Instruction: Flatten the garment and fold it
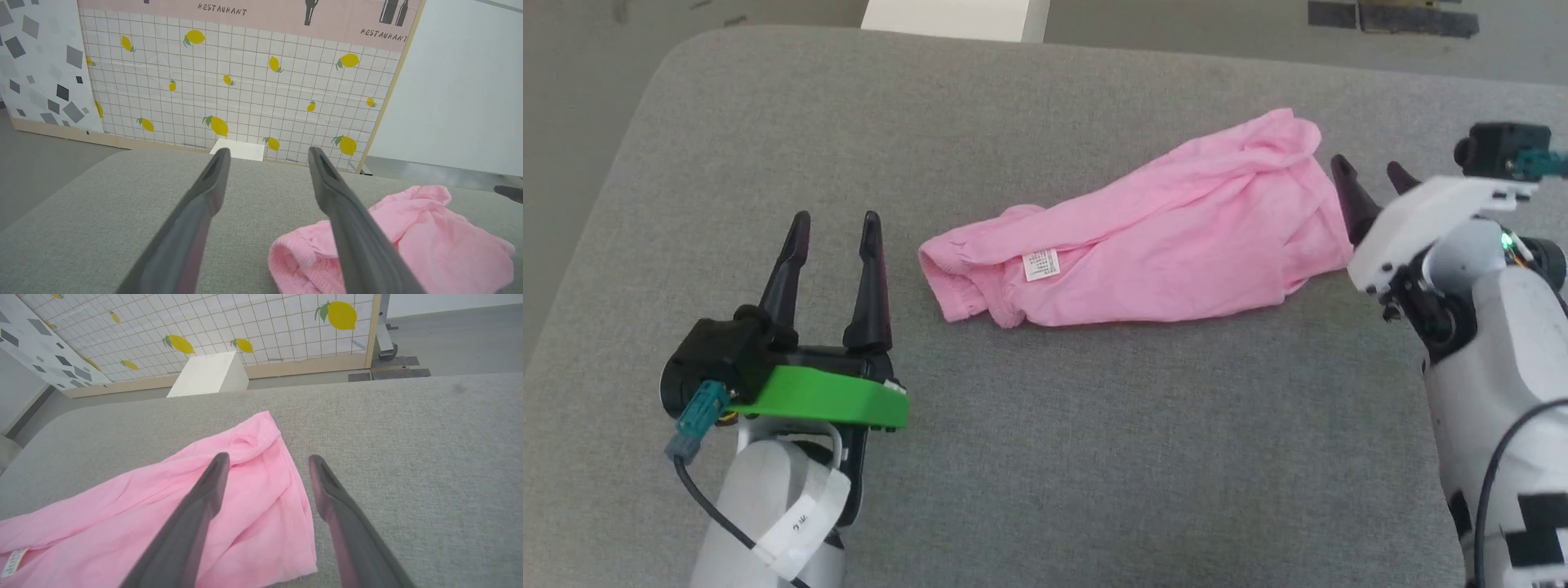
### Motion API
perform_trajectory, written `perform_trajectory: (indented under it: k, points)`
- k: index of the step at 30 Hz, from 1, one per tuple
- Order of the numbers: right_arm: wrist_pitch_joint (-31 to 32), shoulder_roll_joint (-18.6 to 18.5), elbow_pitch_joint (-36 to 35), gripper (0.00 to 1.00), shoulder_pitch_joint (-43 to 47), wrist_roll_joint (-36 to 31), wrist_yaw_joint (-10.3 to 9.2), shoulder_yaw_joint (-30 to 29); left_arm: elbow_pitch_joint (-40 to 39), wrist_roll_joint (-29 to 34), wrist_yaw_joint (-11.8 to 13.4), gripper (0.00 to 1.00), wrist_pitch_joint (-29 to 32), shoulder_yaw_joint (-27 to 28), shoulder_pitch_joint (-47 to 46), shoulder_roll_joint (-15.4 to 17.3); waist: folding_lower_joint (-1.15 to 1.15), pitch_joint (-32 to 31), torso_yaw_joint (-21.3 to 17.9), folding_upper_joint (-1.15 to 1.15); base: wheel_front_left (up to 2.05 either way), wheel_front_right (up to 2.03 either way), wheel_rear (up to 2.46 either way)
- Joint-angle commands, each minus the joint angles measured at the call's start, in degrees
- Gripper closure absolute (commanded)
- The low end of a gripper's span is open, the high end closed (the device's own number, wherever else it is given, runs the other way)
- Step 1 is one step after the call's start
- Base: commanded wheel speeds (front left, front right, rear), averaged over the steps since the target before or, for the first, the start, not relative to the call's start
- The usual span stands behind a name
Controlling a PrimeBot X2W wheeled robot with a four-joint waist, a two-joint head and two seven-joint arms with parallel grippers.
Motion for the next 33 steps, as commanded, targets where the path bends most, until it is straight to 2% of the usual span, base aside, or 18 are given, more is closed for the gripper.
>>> perform_trajectory:
  k: [1,8,15,23,24,25,26,27,33]
  points:
    - [0.9,0.5,1.3,0.00,-2.1,-1.7,-0.09,-1.2,-0.3,1.3,-0.6,0.00,-0.2,0.5,0.9,-0.4,0.00,1.1,0.1,0.00,0.00,0.00,0.00]
    - [9.4,2.1,9.0,0.00,-8.5,-10.7,-0.09,-8.8,-0.5,2.9,-1.6,0.00,-0.2,1.7,1.3,-1.1,0.00,3.4,1.5,0.00,0.00,0.00,0.00]
    - [20.2,2.7,12.6,0.00,-13.1,-20.8,-0.09,-12.9,-0.7,1.8,-1.8,0.00,-0.2,1.8,1.5,-1.3,0.00,5.0,3.2,0.00,0.00,0.00,0.00]
    - [30.6,3.3,13.7,0.00,-14.1,-24.1,-0.09,-15.0,-1.3,0.7,-1.8,0.00,-0.2,1.3,1.5,-1.3,0.00,6.0,4.3,0.00,0.00,0.00,0.00]
    - [31.2,3.4,13.8,0.28,-14.1,-23.8,-0.09,-15.0,-1.3,0.7,-1.8,0.00,-0.2,1.3,1.4,-1.3,0.00,6.0,4.3,0.00,0.00,0.00,0.00]
    - [32.1,3.4,13.8,0.65,-14.1,-23.1,-0.09,-14.8,-1.3,0.7,-1.8,0.00,-0.2,1.3,1.4,-1.3,0.00,6.0,4.4,0.00,0.00,0.00,0.00]
    - [32.4,3.5,13.7,0.80,-14.1,-22.6,-0.09,-14.8,-1.4,0.7,-1.8,0.00,-0.2,1.3,1.4,-1.3,0.00,6.0,4.4,0.00,0.00,0.00,0.00]
    - [32.6,3.5,13.5,1.00,-14.1,-22.0,-0.09,-14.6,-1.4,0.7,-1.8,0.00,-0.2,1.3,1.4,-1.3,0.00,5.9,4.4,0.00,0.00,0.00,0.00]
    - [31.2,3.6,12.2,1.00,-12.8,-17.1,-0.09,-12.3,-1.3,0.7,-1.5,0.00,-0.2,1.5,1.7,-1.3,0.00,4.8,4.0,0.00,0.00,0.00,0.00]
